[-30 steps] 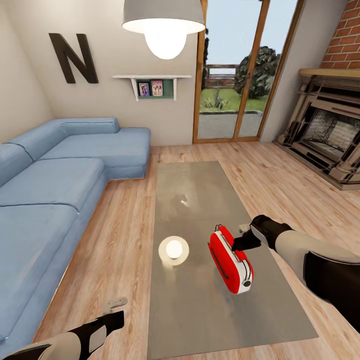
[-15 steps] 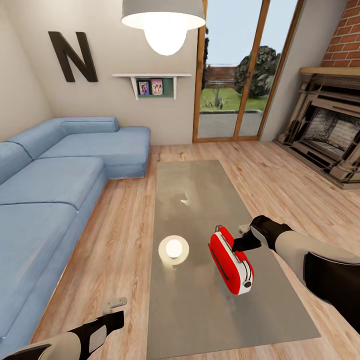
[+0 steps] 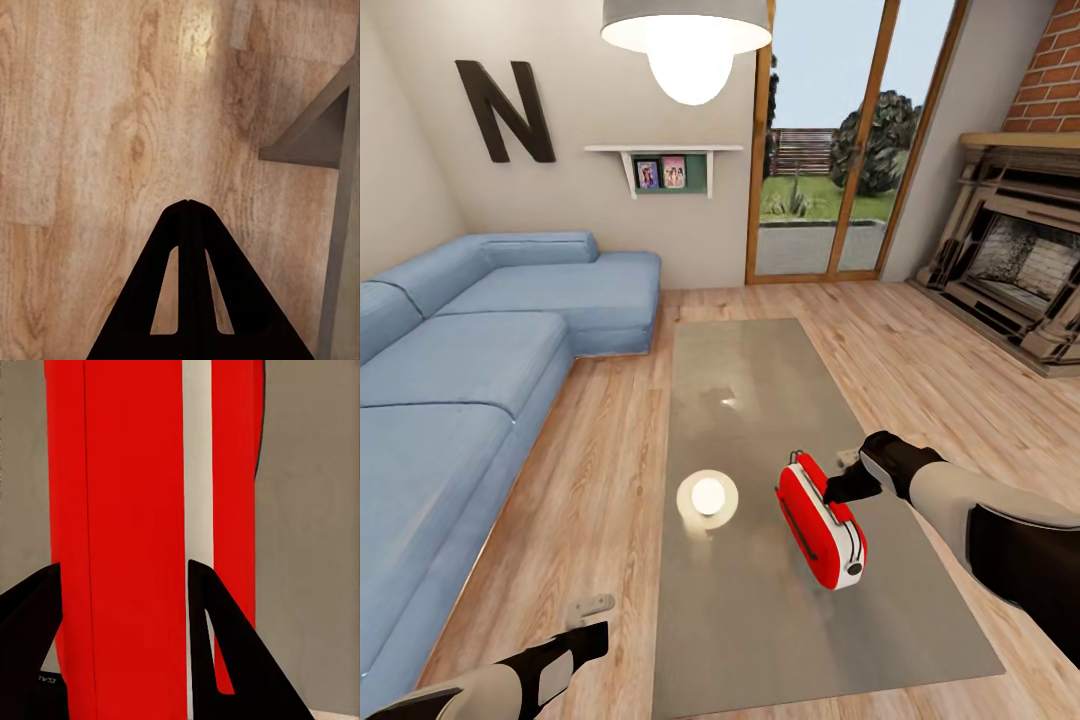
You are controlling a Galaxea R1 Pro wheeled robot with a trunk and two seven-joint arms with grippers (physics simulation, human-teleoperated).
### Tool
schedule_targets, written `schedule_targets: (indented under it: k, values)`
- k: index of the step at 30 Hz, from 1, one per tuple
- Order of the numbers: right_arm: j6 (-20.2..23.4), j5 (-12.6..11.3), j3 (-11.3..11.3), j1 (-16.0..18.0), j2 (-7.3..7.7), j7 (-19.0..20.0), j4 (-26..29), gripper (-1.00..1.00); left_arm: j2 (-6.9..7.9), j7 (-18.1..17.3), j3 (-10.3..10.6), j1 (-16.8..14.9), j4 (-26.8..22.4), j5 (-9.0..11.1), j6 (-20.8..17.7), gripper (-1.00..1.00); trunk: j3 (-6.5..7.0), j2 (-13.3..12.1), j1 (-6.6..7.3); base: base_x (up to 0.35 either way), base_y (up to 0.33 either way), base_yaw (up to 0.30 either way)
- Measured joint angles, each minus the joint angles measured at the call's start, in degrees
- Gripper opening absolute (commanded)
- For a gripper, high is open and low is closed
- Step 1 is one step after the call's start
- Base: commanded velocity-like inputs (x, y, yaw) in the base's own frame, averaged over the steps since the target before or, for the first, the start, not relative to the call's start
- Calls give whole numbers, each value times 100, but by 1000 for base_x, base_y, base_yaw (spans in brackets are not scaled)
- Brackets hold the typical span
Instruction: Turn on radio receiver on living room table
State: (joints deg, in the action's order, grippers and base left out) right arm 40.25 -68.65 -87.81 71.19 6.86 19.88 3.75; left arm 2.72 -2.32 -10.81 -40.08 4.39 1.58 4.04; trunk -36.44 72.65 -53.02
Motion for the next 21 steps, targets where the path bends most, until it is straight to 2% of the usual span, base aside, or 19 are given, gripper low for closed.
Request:
schedule_targets:
  k: [4,21]
  values:
    - [-2,5,-6,0,0,-2,-2,-100,1,-1,0,0,0,0,0,-100,0,0,0,0,0,0]
    - [-1,2,-3,0,0,-1,2,-100,1,13,0,0,0,0,0,-100,-305,680,-373,0,0,0]
